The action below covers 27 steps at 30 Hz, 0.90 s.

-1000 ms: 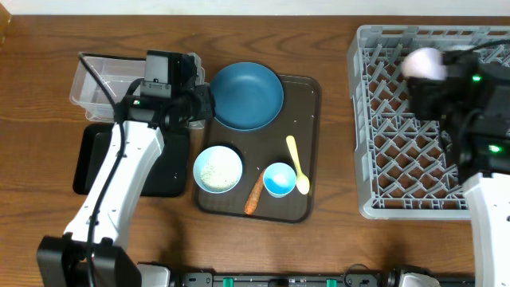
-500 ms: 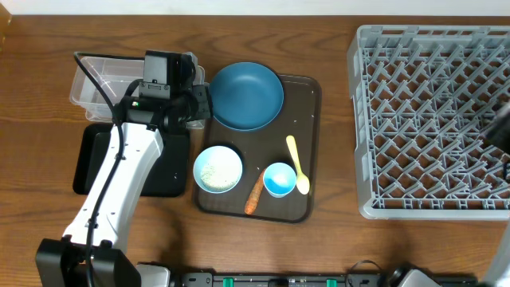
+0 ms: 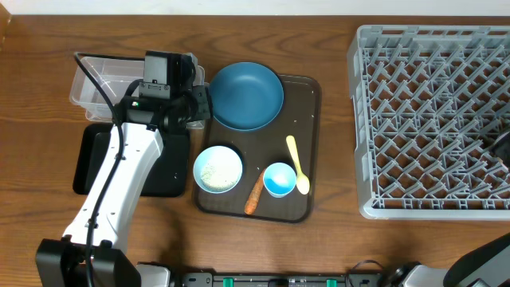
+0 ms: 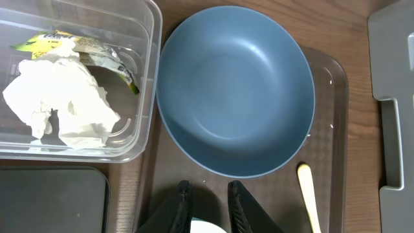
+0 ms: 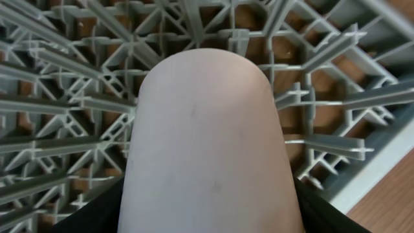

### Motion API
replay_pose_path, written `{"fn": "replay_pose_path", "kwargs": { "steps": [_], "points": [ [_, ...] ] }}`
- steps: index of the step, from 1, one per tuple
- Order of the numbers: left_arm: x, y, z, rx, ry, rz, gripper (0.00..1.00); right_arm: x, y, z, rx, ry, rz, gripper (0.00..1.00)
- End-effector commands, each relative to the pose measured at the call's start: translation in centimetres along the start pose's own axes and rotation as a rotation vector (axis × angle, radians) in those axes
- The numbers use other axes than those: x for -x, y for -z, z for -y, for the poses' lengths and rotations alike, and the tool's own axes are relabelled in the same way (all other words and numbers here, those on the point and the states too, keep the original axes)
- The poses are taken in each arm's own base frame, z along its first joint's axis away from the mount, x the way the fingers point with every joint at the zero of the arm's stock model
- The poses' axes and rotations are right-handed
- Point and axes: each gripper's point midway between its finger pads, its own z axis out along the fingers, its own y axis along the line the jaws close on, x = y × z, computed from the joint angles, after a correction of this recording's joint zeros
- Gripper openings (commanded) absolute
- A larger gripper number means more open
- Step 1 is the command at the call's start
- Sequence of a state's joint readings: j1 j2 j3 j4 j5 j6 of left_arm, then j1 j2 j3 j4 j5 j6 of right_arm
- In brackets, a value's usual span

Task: Sort waste into correct bins and load items into the dishwasher rack
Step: 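Carry pink cup with right gripper and place it in dish rack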

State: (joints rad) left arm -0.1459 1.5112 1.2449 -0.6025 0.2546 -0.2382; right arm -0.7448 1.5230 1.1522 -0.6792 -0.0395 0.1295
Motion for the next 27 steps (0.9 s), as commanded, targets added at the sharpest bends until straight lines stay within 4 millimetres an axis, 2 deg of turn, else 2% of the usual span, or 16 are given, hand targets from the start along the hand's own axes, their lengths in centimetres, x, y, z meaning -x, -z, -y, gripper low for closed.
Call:
{"fn": "replay_pose_path", "kwargs": {
  "steps": [1,10,17,27],
  "points": [
    [0.4,0.3,-0.1,0.01,-0.01,0.014,0.22,-0.8,-0.5,0.8,-0.023,-0.05,-0.048,0.01],
    [0.4,0.3,-0.1,0.011,-0.01,0.013,0.22,-2.0,-0.4,1.3,-0.038,-0.091,-0.096,0.01],
    [0.4,0.3,-0.1,0.011,-0.01,0.013,0.22,-1.3,-0.3,-0.3,0.054,-0.093,-0.081,0.01],
    [0.4,0.3,-0.1,0.011,-0.01,0.013,0.22,-2.3,1.6,-0.7,0.061,-0.128,-0.167,0.01]
  ]
}}
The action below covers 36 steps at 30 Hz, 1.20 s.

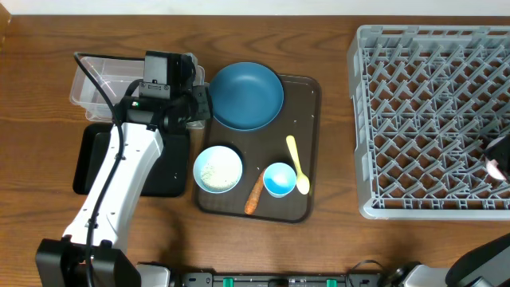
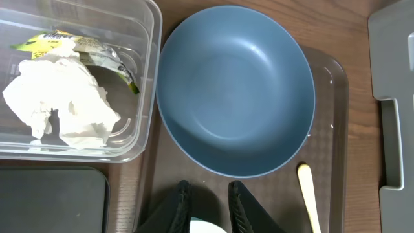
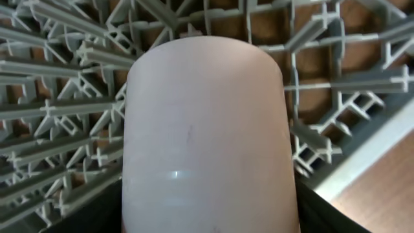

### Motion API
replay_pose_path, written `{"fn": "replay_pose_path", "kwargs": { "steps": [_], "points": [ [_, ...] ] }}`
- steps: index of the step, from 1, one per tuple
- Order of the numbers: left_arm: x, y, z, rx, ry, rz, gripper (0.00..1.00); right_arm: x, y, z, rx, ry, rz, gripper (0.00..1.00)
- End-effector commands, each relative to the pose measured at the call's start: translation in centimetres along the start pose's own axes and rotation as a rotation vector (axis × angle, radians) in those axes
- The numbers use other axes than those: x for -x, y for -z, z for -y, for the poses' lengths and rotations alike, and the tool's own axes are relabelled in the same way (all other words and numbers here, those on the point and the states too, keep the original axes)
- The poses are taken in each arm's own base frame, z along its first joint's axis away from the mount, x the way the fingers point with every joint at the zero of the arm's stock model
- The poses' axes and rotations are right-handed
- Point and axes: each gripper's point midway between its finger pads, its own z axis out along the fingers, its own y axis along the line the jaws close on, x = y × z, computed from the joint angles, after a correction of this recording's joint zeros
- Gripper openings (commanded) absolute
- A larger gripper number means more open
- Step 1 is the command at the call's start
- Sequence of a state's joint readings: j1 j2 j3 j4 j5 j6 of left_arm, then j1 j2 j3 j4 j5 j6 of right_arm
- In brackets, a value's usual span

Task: Sort waste into correct bins and load items into the dishwasher rack
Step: 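Carry pink cup with right gripper and place it in dish rack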

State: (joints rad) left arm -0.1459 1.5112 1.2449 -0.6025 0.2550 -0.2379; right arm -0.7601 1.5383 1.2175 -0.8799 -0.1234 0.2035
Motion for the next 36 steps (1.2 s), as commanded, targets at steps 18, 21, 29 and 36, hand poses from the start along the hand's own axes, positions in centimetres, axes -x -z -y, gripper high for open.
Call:
{"fn": "replay_pose_path", "kwargs": {
  "steps": [18,21,29,36],
  "points": [
    [0.4,0.2,-0.1,0.012,-0.009,0.012,0.23,-0.1,-1.3,2.7,-0.121,-0.053,-0.053,0.01],
    [0.4,0.2,-0.1,0.012,-0.009,0.012,0.23,0.0,-2.4,2.8,-0.124,-0.054,-0.067,0.01],
    [0.4,0.2,-0.1,0.012,-0.009,0.011,0.23,3.8,-3.2,1.2,-0.037,-0.04,0.073,0.87],
    [0.2,0.2,-0.2,0.013,-0.008,0.005,0.23,4.1,-2.4,-1.9,0.139,-0.026,0.08,0.99]
  ]
}}
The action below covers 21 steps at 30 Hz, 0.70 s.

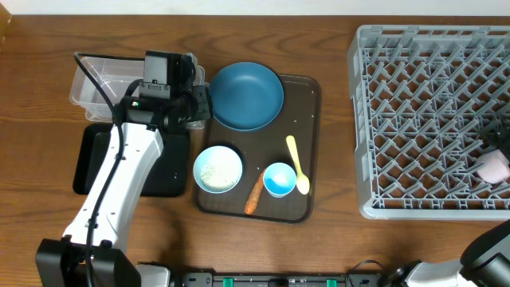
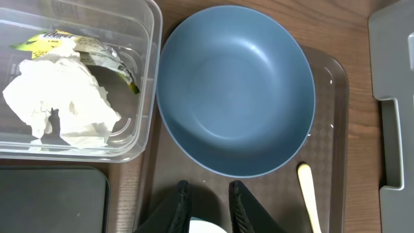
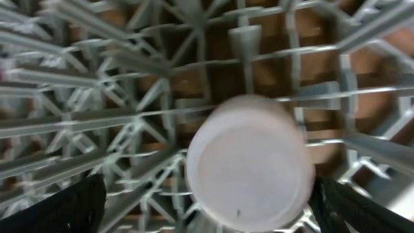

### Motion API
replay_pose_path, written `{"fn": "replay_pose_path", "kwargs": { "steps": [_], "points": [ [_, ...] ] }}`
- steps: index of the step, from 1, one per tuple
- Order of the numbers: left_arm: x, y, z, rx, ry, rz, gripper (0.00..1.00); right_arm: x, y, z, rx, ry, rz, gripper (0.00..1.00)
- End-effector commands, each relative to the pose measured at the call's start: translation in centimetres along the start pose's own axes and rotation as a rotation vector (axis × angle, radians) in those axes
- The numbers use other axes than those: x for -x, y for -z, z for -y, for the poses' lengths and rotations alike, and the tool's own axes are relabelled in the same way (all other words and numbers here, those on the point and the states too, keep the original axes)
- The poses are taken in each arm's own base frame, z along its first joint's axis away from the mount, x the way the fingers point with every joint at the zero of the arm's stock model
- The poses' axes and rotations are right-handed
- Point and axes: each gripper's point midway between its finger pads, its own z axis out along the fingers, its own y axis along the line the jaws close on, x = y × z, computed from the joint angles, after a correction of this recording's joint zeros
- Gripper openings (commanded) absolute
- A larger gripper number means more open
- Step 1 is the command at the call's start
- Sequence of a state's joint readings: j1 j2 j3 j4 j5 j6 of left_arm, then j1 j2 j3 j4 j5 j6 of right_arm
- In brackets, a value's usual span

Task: Sort waste into correct bins and load items into the dishwasher rack
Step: 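Carry pink cup with right gripper and place it in dish rack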

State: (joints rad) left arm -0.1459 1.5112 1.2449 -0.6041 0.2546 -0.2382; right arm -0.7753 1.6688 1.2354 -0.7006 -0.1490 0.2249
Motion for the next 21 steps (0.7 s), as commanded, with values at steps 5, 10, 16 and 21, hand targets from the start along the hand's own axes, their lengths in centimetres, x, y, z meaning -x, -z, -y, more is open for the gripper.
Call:
{"fn": "replay_pose_path", "kwargs": {
  "steps": [5,10,16,21],
  "points": [
    [0.0,0.2,-0.3,0.016,-0.006,-0.005,0.24,1.0,3.1,-3.2,0.17,0.015,0.052,0.99],
    [0.0,0.2,-0.3,0.016,-0.006,-0.005,0.3,1.5,6.1,-4.9,0.218,0.059,0.123,0.99],
    [-0.6,0.2,-0.1,0.018,-0.008,-0.026,0.34,0.3,8.7,-8.2,0.292,0.155,0.146,0.99],
    [-2.3,-0.1,0.9,0.012,-0.031,-0.082,0.36,-2.9,8.7,-12.8,0.403,0.295,0.067,0.99]
  ]
}}
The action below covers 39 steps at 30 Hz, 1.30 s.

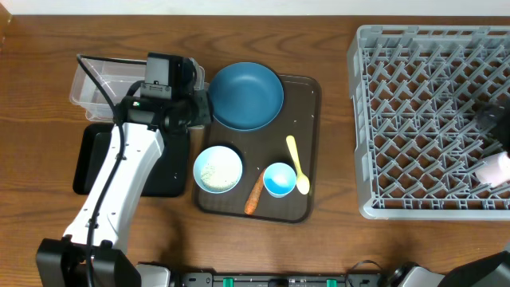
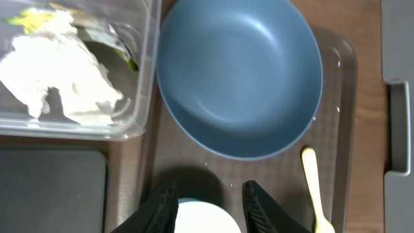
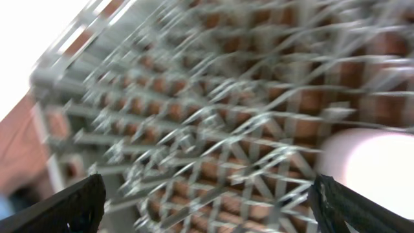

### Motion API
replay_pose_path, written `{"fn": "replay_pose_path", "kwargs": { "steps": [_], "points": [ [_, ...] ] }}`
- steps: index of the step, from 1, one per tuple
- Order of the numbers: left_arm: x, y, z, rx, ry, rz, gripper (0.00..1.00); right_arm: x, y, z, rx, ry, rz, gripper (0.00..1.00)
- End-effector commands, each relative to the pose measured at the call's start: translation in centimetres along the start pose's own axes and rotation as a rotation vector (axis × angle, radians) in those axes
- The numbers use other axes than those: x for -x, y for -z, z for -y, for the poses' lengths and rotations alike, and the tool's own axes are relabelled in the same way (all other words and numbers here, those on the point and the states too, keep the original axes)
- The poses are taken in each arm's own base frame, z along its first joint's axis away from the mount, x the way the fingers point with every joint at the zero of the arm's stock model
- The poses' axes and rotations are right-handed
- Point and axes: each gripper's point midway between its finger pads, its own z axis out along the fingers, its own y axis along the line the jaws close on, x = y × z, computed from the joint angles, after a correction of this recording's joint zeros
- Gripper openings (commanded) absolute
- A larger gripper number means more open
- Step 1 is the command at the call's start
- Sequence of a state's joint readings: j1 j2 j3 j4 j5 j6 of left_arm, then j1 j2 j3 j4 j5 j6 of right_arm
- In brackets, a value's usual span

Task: Sort waste into correct bins and load items into the dishwasher rack
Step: 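Carry pink cup with right gripper and place it in dish rack, then lower left gripper onto the light-blue cup and grasp it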

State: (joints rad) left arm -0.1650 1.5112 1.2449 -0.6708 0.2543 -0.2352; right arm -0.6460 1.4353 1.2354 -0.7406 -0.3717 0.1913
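Note:
A pink cup (image 1: 496, 167) sits in the grey dishwasher rack (image 1: 430, 119) near its right front corner; in the blurred right wrist view it shows as the pink cup (image 3: 369, 162). My right gripper (image 3: 207, 200) is open and empty, above the rack and back from the cup. The left gripper (image 2: 210, 207) is open over the brown tray (image 1: 307, 96), between the big blue bowl (image 2: 239, 77) and the white bowl (image 2: 207, 221). It holds nothing. Also on the tray are a small blue cup (image 1: 279, 178), a yellow spoon (image 1: 297, 163) and a carrot piece (image 1: 253, 191).
A clear bin (image 1: 88, 80) holding crumpled tissue (image 2: 58, 71) and a wrapper stands left of the tray. In front of it lies a black bin (image 1: 96, 159). The rack fills the table's right side.
The right gripper has drawn back from the pink cup, which stays in the rack. The left gripper's fingers stand wider apart and sit a little closer to the white bowl.
At first my right gripper was shut on the pink cup over the rack, and it still held it a moment later. Then its jaws were open with the cup standing in the rack, and now it is clear of the cup. My left gripper stayed over the tray.

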Motion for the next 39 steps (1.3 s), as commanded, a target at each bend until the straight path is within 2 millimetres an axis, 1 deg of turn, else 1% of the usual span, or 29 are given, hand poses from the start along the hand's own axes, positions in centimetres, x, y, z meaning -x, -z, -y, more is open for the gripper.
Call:
{"fn": "replay_pose_path", "kwargs": {
  "steps": [1,5,6,8,11,15,18,22,25,28,35,36,37,39],
  "points": [
    [-0.9,-0.2,1.0,0.001,-0.034,-0.029,0.37,-1.3,-0.6,-4.3,0.11,0.127,-0.05,0.99],
    [-3.5,-0.9,2.8,-0.008,-0.084,-0.115,0.38,-3.2,-1.8,-7.8,0.161,0.239,-0.097,0.99],
    [-4.3,-1.2,3.4,-0.01,-0.102,-0.142,0.41,-3.7,-2.0,-8.5,0.168,0.258,-0.107,0.99],
    [-6.0,-1.6,4.3,-0.012,-0.133,-0.195,0.42,-4.6,-2.3,-10.0,0.19,0.293,-0.128,0.99],
    [-8.3,-2.2,5.5,-0.01,-0.177,-0.272,0.43,-6.0,-2.5,-12.0,0.224,0.354,-0.153,0.99],
    [-10.9,-2.9,6.8,-0.008,-0.233,-0.35,0.42,-7.4,-2.6,-13.9,0.249,0.404,-0.176,0.99],
    [-12.5,-3.3,7.8,-0.014,-0.275,-0.387,0.43,-7.8,-2.7,-14.3,0.23,0.431,-0.176,0.99],
    [-14.2,-3.6,8.8,-0.02,-0.322,-0.423,0.43,-8.1,-2.8,-14.5,0.218,0.445,-0.176,0.99],
    [-15.7,-4.0,9.1,-0.016,-0.35,-0.456,0.43,-8.1,-2.8,-14.5,0.217,0.445,-0.176,0.99],
    [-17.1,-4.5,8.9,-0.004,-0.367,-0.495,0.43,-8.1,-2.8,-14.4,0.217,0.445,-0.177,0.99],
    [-18.0,-6.0,8.4,0.018,-0.368,-0.536,0.42,-8.1,-2.8,-14.4,0.217,0.444,-0.176,0.99],
    [-18.1,-6.2,8.4,0.02,-0.367,-0.541,0.41,-8.1,-2.8,-14.4,0.217,0.444,-0.176,0.99],
    [-18.2,-6.4,8.3,0.023,-0.367,-0.546,0.36,-8.1,-2.8,-14.4,0.217,0.444,-0.177,0.99],
    [-18.3,-6.8,8.3,0.024,-0.367,-0.547,0.21,-8.1,-2.8,-14.4,0.217,0.445,-0.177,0.99]
  ]
}}
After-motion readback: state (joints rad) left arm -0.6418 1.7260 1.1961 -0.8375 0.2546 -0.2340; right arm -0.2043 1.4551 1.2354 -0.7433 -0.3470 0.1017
